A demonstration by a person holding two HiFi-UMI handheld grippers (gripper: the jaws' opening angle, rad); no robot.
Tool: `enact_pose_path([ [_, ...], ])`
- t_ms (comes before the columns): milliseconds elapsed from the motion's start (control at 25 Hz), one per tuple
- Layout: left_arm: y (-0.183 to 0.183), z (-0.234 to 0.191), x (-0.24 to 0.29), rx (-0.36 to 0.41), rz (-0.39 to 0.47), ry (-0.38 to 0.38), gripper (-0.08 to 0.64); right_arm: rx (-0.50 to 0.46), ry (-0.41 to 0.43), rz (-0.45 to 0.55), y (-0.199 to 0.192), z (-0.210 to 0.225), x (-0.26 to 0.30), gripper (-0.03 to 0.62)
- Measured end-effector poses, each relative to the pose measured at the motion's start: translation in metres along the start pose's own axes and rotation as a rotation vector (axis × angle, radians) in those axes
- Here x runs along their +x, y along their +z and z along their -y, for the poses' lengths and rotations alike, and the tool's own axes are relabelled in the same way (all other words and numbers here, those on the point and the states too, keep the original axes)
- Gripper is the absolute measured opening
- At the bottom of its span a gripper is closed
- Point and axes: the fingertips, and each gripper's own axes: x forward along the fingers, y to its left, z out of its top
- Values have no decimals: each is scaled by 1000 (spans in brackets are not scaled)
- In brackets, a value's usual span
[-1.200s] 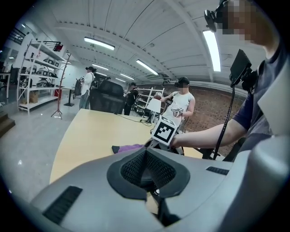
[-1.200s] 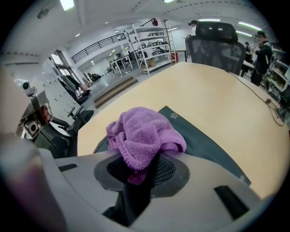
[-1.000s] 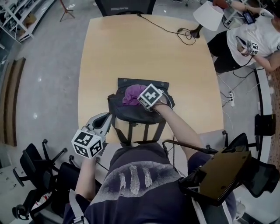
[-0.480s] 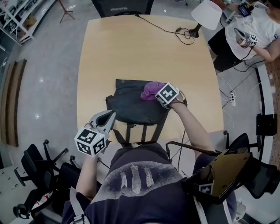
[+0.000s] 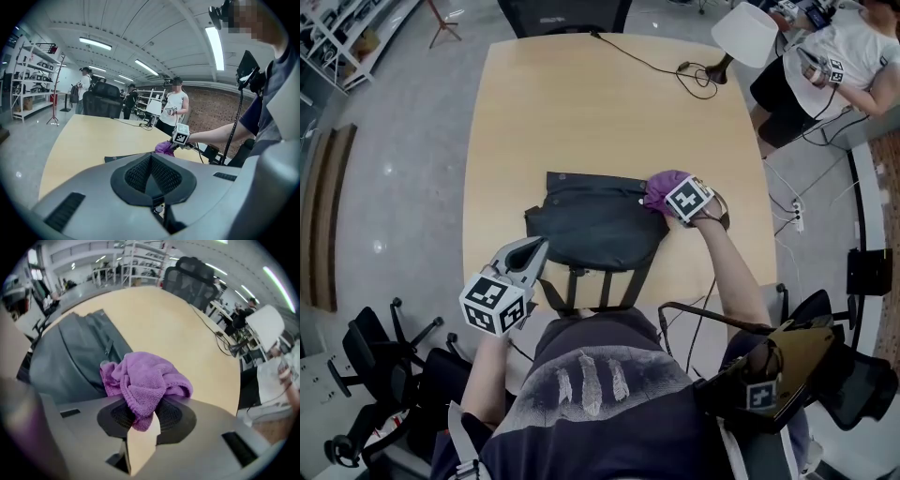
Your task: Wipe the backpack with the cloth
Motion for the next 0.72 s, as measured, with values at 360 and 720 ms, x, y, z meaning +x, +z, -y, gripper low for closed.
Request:
enact_pose_path([
  [360,-4,-5,3,-6,-15,-5,6,54,-55,16,35,-1,10,99],
  [720,-14,-34,-28,-69,12,81,6,-167,-20,57,132,-75,25,98],
])
